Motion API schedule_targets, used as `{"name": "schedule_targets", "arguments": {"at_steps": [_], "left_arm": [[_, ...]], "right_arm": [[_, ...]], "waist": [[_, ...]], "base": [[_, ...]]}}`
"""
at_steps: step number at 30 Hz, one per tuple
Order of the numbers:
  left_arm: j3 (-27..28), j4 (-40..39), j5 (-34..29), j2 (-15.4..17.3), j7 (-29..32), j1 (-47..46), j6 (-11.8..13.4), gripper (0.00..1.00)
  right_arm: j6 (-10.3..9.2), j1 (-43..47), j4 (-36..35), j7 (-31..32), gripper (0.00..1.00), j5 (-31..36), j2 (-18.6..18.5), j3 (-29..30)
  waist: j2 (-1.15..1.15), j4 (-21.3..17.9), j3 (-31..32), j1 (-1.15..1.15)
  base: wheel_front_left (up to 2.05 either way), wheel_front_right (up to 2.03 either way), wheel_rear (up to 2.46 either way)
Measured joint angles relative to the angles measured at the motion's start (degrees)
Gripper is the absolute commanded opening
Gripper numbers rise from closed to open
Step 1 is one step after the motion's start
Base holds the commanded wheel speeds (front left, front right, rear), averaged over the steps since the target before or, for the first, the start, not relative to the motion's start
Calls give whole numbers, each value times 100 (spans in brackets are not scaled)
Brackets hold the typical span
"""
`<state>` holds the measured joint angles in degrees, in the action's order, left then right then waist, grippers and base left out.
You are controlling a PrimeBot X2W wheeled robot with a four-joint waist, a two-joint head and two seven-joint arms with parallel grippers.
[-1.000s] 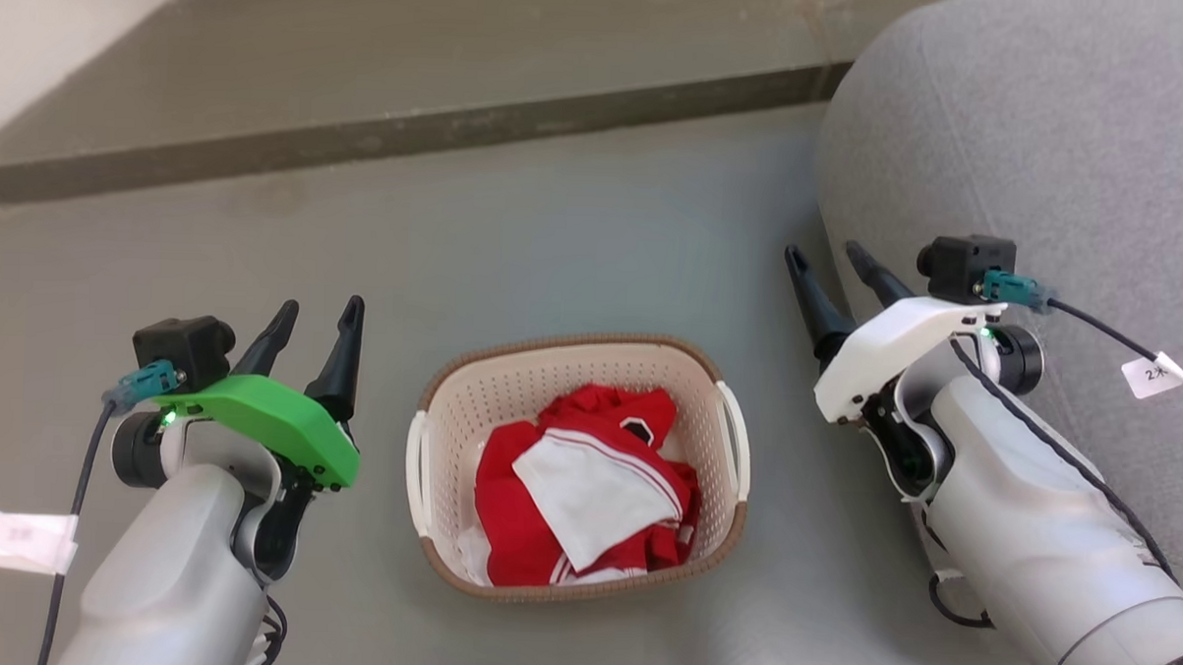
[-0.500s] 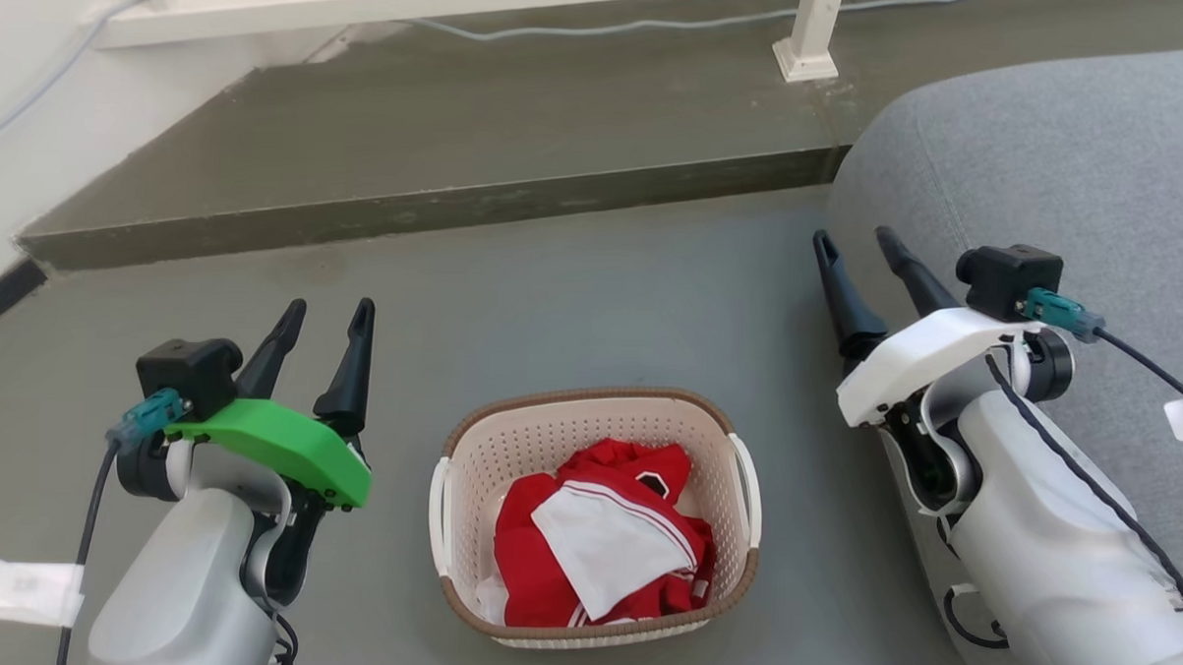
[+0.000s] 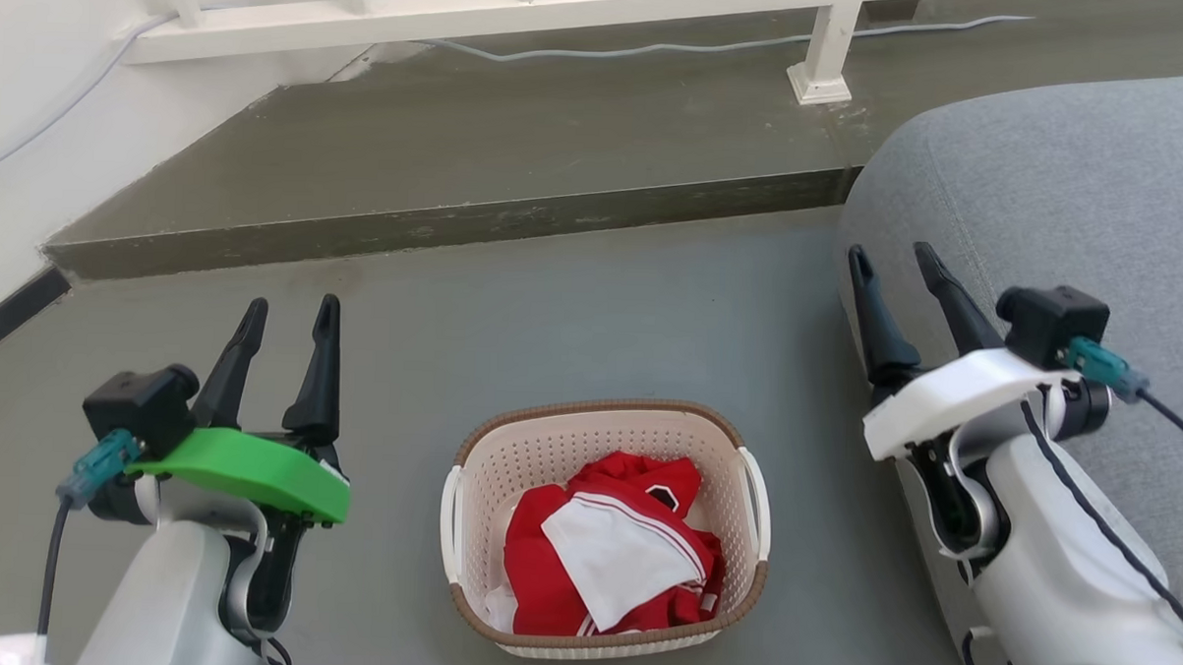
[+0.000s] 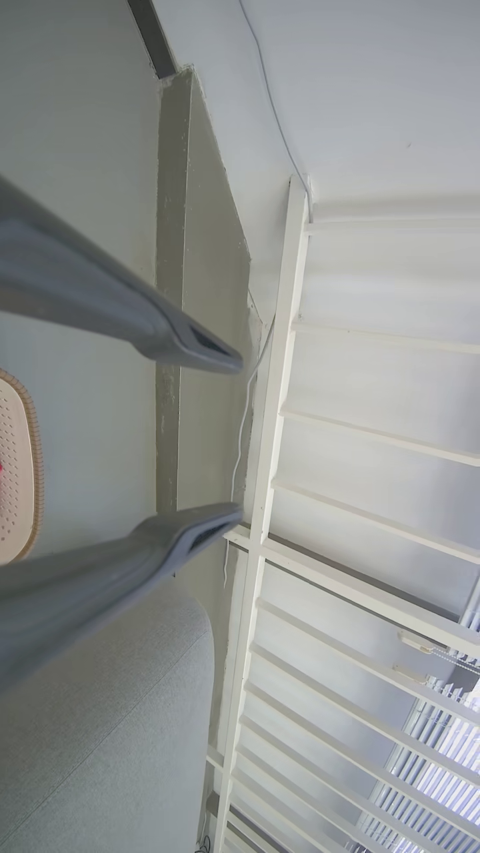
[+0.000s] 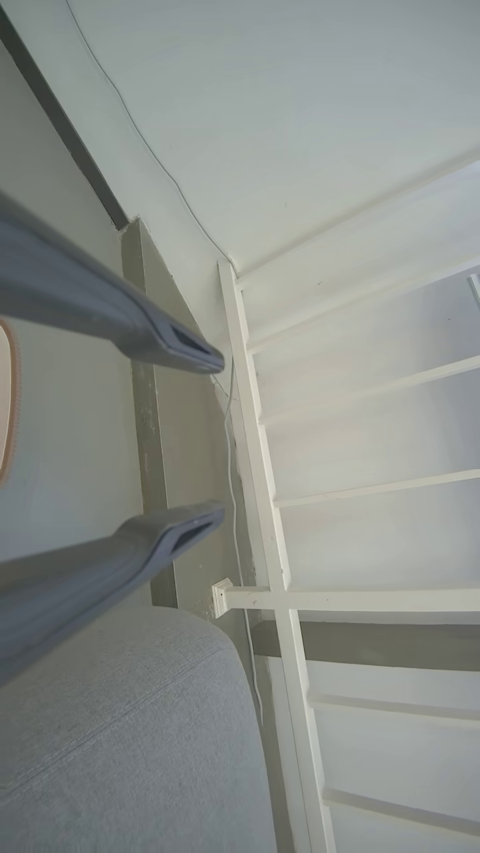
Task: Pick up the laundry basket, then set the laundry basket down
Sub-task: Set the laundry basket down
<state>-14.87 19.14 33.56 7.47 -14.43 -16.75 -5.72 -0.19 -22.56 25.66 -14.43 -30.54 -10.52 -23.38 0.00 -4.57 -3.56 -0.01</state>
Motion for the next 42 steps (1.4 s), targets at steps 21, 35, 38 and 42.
{"name": "schedule_targets", "arguments": {"at_steps": [21, 35, 38, 42], "left_arm": [[417, -699, -775, -166, 0, 781, 78, 100], [552, -853, -973, -291, 0, 958, 63, 100], [564, -858, -981, -303, 0, 993, 51, 100], [580, -865, -1009, -334, 0, 1004, 18, 100]], "right_arm": [[-89, 857, -725, 0, 100, 463, 33, 379], [-34, 1034, -871, 0, 100, 641, 131, 501], [-32, 1039, -898, 0, 100, 650, 141, 535], [19, 1087, -909, 0, 100, 693, 148, 579]], "waist": [[0, 58, 59, 0], [0, 55, 33, 0], [0, 53, 36, 0], [0, 57, 41, 0]], "base": [[0, 0, 0], [0, 0, 0], [0, 0, 0], [0, 0, 0]]}}
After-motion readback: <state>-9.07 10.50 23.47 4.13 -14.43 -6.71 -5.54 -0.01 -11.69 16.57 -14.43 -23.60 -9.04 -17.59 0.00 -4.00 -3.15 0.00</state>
